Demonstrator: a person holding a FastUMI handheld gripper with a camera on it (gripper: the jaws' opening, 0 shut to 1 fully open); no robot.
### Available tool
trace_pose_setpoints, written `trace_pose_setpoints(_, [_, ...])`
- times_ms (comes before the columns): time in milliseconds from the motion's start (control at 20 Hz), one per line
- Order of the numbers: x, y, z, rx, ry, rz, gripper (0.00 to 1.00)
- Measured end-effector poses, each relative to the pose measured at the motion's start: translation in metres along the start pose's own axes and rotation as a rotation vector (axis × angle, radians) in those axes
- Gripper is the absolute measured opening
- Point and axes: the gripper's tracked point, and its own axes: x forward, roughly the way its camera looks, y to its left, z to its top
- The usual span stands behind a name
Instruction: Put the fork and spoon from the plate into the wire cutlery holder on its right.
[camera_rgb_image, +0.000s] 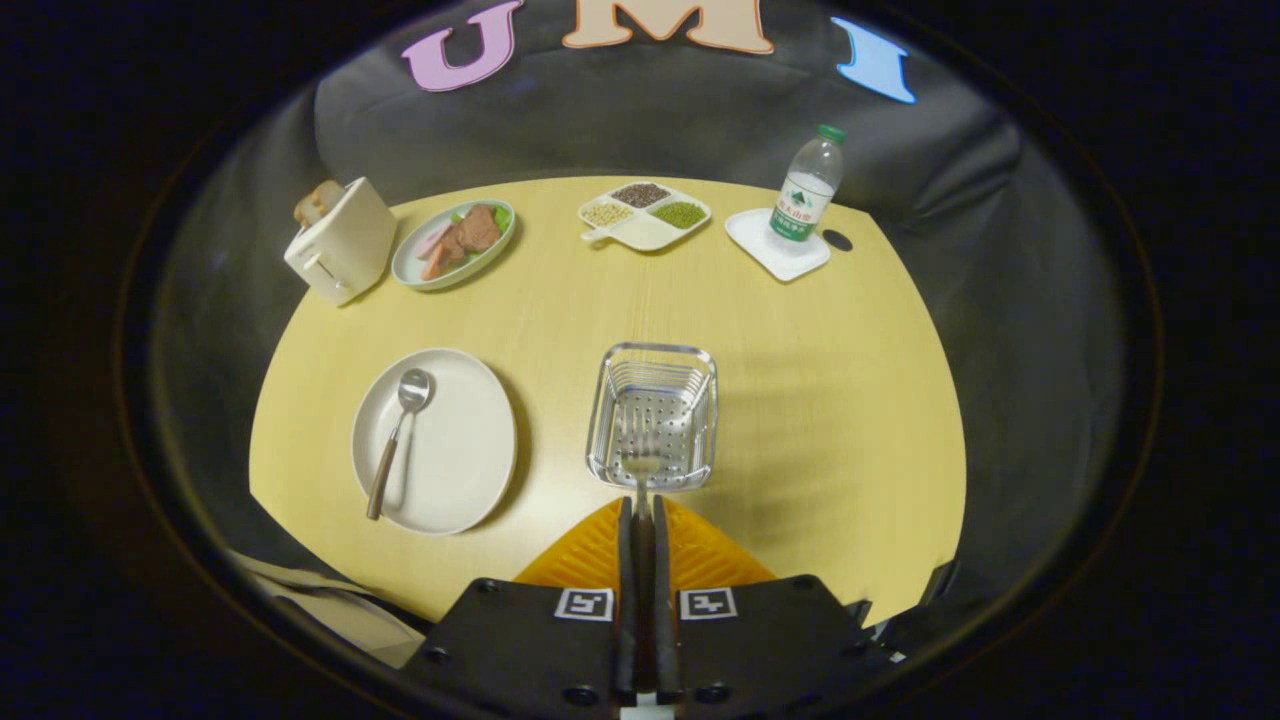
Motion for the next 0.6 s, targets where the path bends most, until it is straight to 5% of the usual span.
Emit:
trace_pose_setpoints(150, [-0.002,0.0,0.002,0.009,-0.004,0.001,0.11])
trace_pose_setpoints(350, [-0.002,0.001,0.013,0.039,-0.047,0.007,0.27])
trace_pose_setpoints(600, [-0.007,0.008,0.028,0.066,-0.128,0.015,0.78])
